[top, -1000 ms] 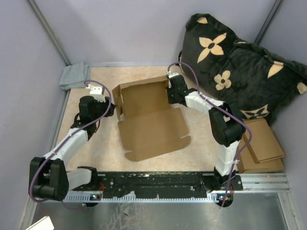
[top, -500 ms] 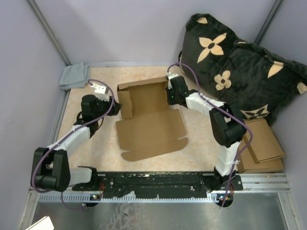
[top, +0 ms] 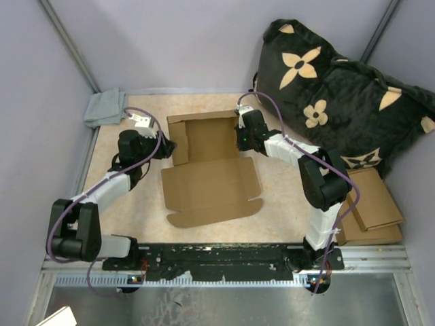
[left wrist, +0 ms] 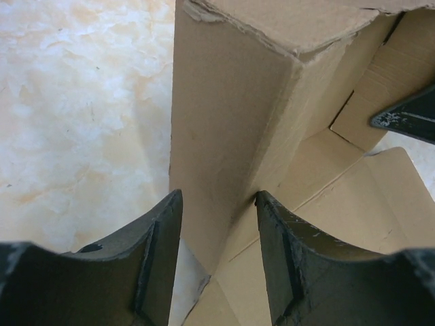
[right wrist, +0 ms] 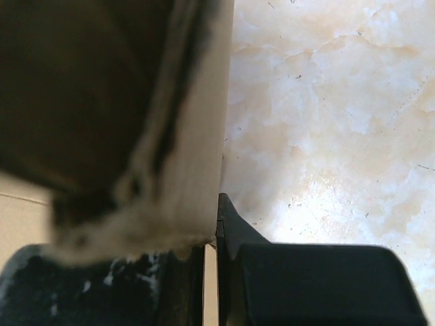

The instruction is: Fold the paper box

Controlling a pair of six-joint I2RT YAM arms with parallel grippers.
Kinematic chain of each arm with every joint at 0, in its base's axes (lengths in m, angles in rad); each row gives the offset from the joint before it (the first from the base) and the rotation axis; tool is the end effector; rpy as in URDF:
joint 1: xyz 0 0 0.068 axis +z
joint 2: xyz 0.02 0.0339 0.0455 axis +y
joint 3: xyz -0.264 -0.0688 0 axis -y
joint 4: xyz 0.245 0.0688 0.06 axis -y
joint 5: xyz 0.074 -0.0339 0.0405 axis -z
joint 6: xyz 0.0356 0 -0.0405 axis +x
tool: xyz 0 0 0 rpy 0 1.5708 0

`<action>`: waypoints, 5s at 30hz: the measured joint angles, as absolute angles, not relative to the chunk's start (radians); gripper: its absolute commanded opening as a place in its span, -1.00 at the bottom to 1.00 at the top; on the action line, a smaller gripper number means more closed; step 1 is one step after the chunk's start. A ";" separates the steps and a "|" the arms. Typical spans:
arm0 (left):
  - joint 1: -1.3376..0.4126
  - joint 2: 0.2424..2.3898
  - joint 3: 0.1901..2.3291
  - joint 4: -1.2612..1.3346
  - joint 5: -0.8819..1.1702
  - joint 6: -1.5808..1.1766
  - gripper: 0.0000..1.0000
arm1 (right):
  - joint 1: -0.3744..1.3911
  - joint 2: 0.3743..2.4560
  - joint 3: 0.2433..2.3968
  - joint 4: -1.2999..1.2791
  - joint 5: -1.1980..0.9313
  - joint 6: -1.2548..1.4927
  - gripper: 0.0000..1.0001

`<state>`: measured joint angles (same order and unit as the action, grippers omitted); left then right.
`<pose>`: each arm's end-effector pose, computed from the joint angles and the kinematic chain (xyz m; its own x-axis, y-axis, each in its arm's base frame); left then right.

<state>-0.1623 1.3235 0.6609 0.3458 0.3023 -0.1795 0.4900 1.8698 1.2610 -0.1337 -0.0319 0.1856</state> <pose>0.2826 -0.0570 0.2324 -0.3799 -0.1105 -0.9184 0.3716 0.8910 -0.2609 0.3646 0.1957 0.2008 -0.6770 -0.1520 -0.7201 -0.3726 0.9146 0.1572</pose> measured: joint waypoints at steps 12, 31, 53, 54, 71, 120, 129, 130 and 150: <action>-0.220 1.444 0.744 0.320 0.109 -0.185 -0.20 | 0.514 1.862 1.243 -0.112 -0.020 0.186 -0.98; -0.452 1.616 1.073 -0.079 -0.583 -0.081 -1.00 | 0.568 1.854 1.278 -0.212 0.101 0.305 -1.00; -0.498 1.394 0.891 -0.056 -0.522 -0.183 -0.16 | 0.580 1.890 1.423 -0.420 0.175 0.434 -1.00; -0.498 1.380 0.878 -0.064 -0.522 -0.188 -0.16 | 0.580 1.891 1.423 -0.421 0.178 0.435 -1.00; -0.477 1.159 0.926 -0.237 -0.549 -0.255 -0.15 | 0.573 1.912 1.554 -0.631 0.099 0.467 -0.18; -0.469 0.913 0.789 -0.319 -0.300 -0.513 -0.21 | 0.460 2.465 2.411 -0.875 0.123 0.228 0.01; -0.469 0.913 0.789 -0.355 -0.291 -0.512 -0.23 | 0.447 2.520 2.411 -0.894 0.179 0.255 -1.00; -0.469 0.913 0.789 -0.360 -0.289 -0.513 -0.23 | 0.447 2.520 2.411 -0.900 0.189 0.266 -1.00; -0.469 1.003 0.791 -0.316 -0.211 -0.528 -0.24 | 0.769 1.740 1.693 -0.880 0.056 0.934 0.66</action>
<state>-0.4686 1.0035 0.7910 -0.3161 -0.2108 -0.5278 0.7689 1.7405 1.6932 -0.8799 0.0555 0.9340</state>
